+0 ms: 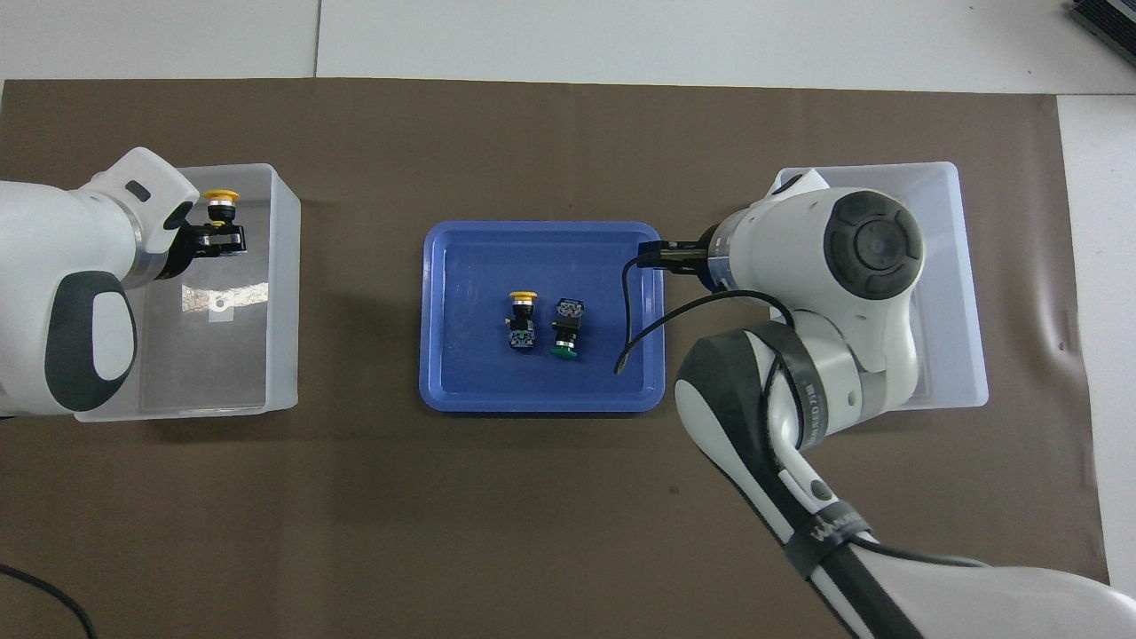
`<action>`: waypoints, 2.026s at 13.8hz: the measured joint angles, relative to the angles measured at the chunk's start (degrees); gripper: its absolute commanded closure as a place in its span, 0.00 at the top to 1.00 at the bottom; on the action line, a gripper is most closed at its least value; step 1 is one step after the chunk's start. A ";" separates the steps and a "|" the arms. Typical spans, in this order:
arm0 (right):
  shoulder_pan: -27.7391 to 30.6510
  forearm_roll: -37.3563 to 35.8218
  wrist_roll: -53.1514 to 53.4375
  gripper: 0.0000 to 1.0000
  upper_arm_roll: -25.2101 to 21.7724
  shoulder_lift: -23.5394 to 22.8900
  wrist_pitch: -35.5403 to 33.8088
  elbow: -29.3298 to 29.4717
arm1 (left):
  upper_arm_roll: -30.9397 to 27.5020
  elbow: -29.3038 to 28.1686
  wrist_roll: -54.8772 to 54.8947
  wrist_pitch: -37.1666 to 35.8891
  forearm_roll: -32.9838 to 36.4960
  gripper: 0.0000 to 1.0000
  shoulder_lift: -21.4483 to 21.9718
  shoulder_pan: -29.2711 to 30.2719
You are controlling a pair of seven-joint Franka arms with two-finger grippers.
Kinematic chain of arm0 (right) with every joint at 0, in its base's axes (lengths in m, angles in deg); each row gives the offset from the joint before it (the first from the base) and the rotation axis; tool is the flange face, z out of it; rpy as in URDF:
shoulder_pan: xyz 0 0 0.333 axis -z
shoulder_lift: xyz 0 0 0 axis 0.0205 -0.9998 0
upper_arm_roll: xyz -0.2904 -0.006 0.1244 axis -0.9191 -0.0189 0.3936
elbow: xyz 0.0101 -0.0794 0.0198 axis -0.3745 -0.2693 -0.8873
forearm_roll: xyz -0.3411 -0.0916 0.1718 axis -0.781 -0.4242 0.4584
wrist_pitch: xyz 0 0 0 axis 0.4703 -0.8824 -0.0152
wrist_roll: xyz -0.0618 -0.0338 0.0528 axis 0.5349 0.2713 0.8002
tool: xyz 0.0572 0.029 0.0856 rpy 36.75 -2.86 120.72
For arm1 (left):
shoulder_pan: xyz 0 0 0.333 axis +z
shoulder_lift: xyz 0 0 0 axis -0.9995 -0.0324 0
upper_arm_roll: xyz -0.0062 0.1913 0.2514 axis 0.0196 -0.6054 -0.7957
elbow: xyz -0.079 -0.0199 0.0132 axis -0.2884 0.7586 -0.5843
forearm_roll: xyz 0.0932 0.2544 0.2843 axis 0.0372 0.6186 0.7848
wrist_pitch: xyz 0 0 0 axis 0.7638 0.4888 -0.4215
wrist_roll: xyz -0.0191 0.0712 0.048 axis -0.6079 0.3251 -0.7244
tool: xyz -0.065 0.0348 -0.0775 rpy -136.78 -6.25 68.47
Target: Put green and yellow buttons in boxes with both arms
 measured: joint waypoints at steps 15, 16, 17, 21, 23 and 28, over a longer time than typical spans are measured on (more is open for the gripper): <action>-5.97 0.00 6.25 0.00 -0.08 -9.00 9.01 -1.27 | 0.28 -0.48 0.89 11.90 0.00 1.00 -10.61 0.19; -5.98 -0.02 6.24 0.00 -0.08 -9.00 9.00 -1.26 | 0.27 -0.10 1.50 11.90 0.00 1.00 -10.60 0.19; -5.98 -0.03 6.20 0.00 -0.11 -9.00 8.99 -1.21 | 0.25 0.47 2.01 11.89 0.00 1.00 -10.55 0.21; -3.97 -0.10 1.64 0.00 -1.49 -6.34 0.80 1.95 | 0.30 2.82 2.35 7.35 0.00 1.00 -7.27 0.23; 0.57 -0.11 -4.99 0.00 -1.68 -2.78 -7.00 5.17 | 0.57 3.77 2.35 2.49 0.00 1.00 -4.22 0.08; 13.55 -0.11 -30.73 0.00 -1.87 2.44 -15.11 6.90 | 2.32 6.42 -2.02 -5.78 0.00 1.00 -1.05 -5.48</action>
